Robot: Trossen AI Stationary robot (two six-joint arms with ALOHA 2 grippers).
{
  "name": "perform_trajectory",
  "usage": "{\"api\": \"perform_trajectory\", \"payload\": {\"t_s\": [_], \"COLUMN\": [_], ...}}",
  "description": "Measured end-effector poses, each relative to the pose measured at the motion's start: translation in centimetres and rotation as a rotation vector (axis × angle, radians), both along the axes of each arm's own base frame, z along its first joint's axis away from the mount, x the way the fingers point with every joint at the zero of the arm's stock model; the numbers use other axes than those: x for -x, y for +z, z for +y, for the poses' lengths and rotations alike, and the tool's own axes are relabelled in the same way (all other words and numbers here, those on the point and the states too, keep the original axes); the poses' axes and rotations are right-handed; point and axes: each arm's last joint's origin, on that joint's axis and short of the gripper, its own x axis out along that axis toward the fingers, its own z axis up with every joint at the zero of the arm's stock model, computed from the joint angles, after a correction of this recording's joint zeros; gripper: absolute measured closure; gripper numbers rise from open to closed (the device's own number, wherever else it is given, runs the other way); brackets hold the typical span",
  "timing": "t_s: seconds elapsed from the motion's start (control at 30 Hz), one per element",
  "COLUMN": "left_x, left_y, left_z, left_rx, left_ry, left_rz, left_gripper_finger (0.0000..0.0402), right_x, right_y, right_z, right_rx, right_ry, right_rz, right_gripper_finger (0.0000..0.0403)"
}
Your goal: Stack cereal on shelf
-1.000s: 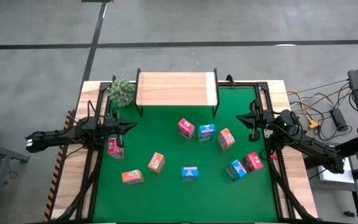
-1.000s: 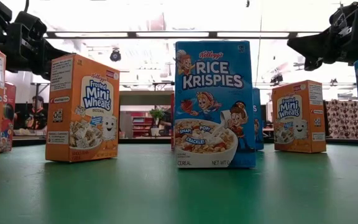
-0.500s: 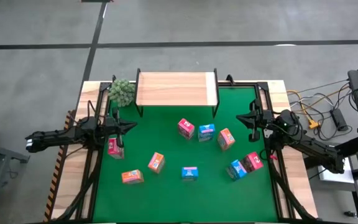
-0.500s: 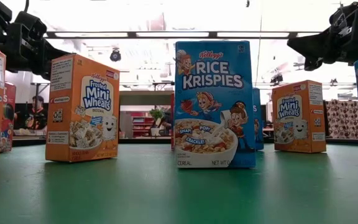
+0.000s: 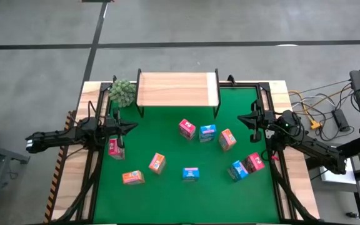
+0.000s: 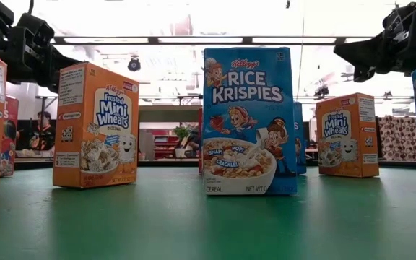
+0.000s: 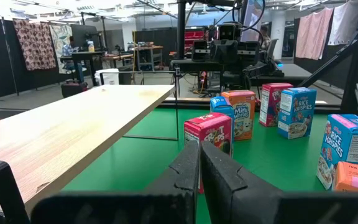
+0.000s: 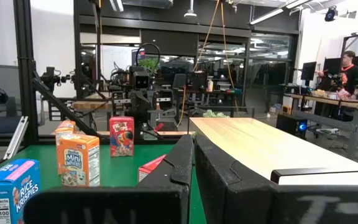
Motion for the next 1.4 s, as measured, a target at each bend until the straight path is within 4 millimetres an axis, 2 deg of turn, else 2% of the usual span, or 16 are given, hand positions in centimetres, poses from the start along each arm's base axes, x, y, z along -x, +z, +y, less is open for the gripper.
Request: {"api": "perform_trajectory", "payload": {"t_s": [0.17,0.23,0.33,0.5,0.63,0.8,0.97,1.23,1.4], "left_x": [0.0,0.0,0.2,1.0,1.8,2.3,2.7,2.1,1.3], "left_y": [0.0,0.3,1.5,4.0,5.3,6.2,7.0,7.4,8.9], "left_z": [0.0,0.0,0.0,-0.1,-0.3,-0.8,-1.2,-1.2,-1.0], "left_rx": [0.007,0.075,0.22,0.25,0.185,0.135,0.062,0.037,0.037], "left_ry": [-0.001,-0.007,-0.028,-0.077,-0.138,-0.297,-0.428,-0.419,-0.406], "left_rz": [-0.007,-0.054,-0.207,-0.49,-0.636,-0.724,-0.8,-0.815,-0.782], "left_gripper_finger": [0.0402,0.0402,0.0402,0.0402,0.0402,0.0402,0.0402,0.0402,0.0402], "right_x": [0.0,0.1,0.1,-0.2,-0.5,-1.3,-3.4,-6.4,-8.1], "right_y": [0.1,0.4,0.7,0.9,2.9,5.7,7.2,9.0,9.1], "right_z": [0.0,0.1,0.0,-0.3,-0.4,-0.9,-2.2,-4.0,-5.0], "right_rx": [0.019,-0.053,-0.16,-0.238,-0.237,-0.202,-0.233,-0.273,-0.284], "right_ry": [-0.002,0.018,0.014,0.006,0.005,-0.01,-0.027,-0.037,-0.046], "right_rz": [-0.011,-0.049,-0.095,-0.098,-0.094,-0.079,0.004,0.085,0.141], "right_gripper_finger": [0.0394,0.0394,0.0394,0.0394,0.0394,0.0394,0.0394,0.0394,0.0394]}}
